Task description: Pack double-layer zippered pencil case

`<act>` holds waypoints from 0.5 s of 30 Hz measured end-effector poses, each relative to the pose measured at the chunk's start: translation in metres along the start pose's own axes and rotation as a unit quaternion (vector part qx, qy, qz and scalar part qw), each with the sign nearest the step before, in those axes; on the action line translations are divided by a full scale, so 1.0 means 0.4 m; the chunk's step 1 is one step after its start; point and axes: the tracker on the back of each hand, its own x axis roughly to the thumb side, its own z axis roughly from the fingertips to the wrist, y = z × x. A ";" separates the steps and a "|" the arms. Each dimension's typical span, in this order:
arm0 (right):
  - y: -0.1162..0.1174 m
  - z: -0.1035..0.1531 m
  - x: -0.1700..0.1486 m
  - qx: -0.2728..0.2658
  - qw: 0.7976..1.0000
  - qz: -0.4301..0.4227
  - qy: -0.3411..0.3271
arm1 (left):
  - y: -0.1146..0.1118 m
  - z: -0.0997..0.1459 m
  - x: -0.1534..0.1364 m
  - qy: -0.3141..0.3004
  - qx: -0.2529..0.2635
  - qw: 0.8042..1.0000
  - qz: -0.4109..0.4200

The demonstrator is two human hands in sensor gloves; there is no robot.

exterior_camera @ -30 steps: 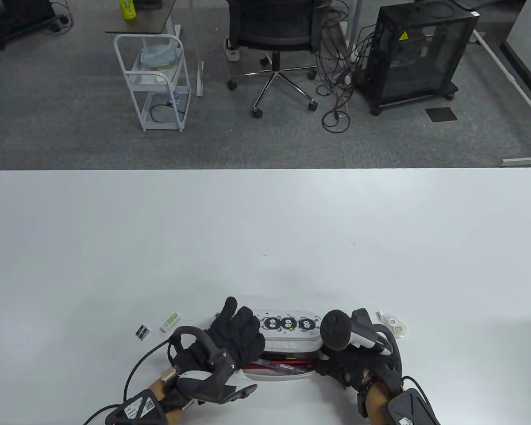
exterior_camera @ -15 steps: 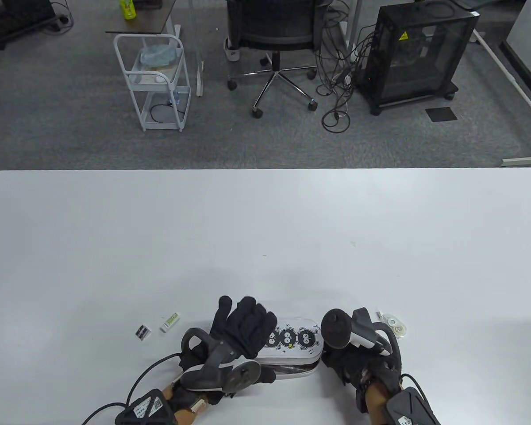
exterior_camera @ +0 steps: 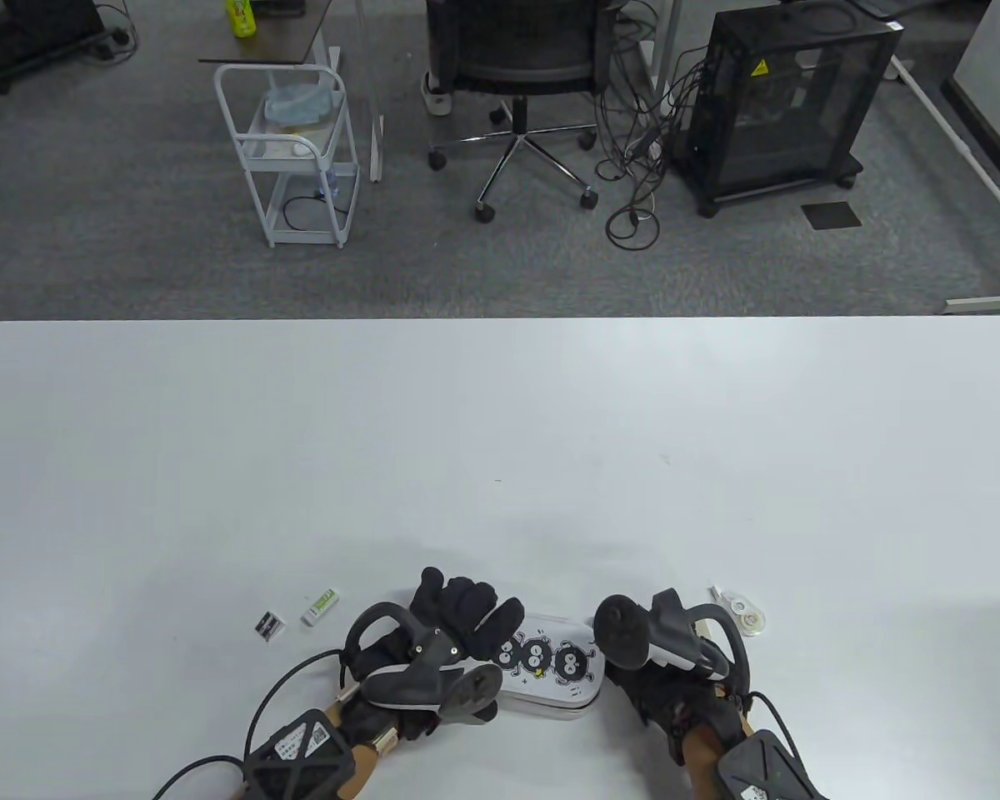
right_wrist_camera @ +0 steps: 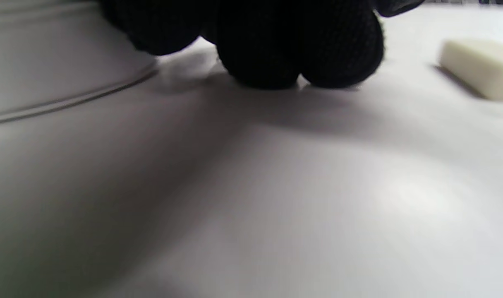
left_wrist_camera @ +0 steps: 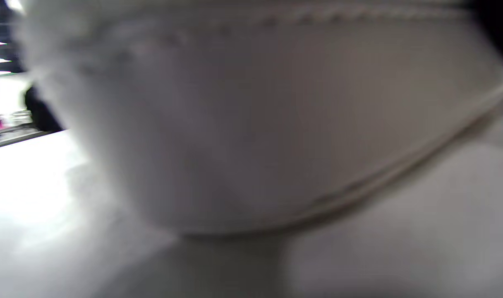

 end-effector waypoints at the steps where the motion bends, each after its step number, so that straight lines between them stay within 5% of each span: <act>1: 0.005 0.000 0.018 -0.018 0.999 -0.011 -0.048 | -0.002 0.006 -0.004 -0.028 0.005 1.000 -0.005; 7: 0.016 0.006 0.100 -0.005 0.989 -0.033 -0.141 | -0.012 0.034 -0.016 -0.085 0.007 0.996 -0.015; 15: 0.028 -0.006 0.108 0.011 0.981 -0.115 -0.155 | -0.012 0.031 -0.017 -0.068 0.001 0.997 -0.026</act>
